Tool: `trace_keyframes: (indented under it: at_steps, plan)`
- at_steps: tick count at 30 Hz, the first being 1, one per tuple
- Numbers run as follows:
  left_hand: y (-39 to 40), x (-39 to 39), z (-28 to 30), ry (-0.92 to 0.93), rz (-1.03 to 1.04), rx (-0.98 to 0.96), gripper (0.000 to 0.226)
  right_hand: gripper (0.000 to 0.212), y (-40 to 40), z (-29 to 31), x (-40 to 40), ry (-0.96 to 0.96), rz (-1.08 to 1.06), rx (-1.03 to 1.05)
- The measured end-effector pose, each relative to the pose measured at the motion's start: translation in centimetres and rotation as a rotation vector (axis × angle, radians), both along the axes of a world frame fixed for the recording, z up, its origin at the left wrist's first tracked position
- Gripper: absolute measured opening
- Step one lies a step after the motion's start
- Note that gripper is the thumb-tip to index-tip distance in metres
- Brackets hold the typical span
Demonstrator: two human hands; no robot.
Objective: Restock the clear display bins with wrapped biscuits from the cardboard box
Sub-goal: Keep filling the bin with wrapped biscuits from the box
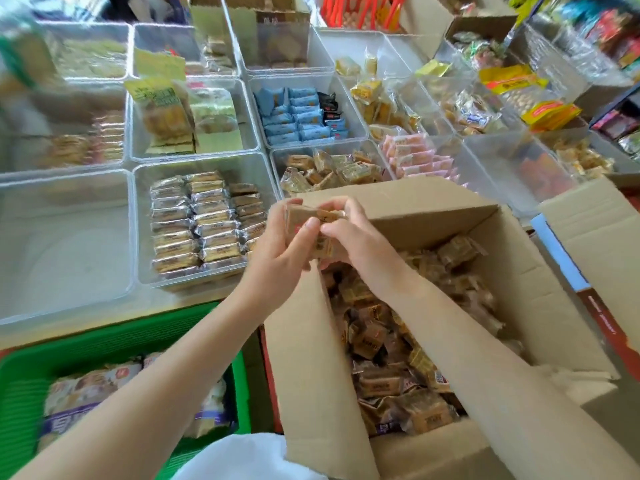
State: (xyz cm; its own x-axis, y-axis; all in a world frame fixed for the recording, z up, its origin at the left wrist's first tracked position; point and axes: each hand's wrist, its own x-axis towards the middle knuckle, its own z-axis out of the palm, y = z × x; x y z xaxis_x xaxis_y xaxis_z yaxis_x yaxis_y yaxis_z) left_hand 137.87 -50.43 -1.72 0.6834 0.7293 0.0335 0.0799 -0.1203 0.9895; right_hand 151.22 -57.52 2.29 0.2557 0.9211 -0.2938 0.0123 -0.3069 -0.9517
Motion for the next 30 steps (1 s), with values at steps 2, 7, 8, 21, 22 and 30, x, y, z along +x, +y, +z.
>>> trace_keyframes:
  at_steps: [2,7,8,21,22,30]
  plan:
    - [2.4,-2.1,-1.3,0.12,0.042,0.099,0.032,0.021,2.7,-0.1,-1.8,-0.14,0.065,-0.057]
    - [9.0,-7.4,-5.8,0.286,0.092,0.088,0.049,0.032,10.0,-1.6,-2.8,-0.636,0.425,-0.148]
    - [10.0,-8.1,-6.7,0.297,0.1,0.099,0.053,0.032,11.5,-2.3,-3.0,-0.719,0.477,-0.158]
    - [13.5,-12.9,-17.5,1.089,-0.013,0.493,0.085,0.034,23.8,-13.7,-3.9,-1.505,0.548,-0.457]
    - [13.5,-12.9,-17.6,1.098,-0.015,0.509,0.088,0.033,24.0,-14.3,-4.2,-1.489,0.581,-0.464]
    - [13.5,-12.9,-17.7,1.122,-0.024,0.53,0.09,0.034,23.8,-17.1,-6.0,-1.725,0.817,-0.557]
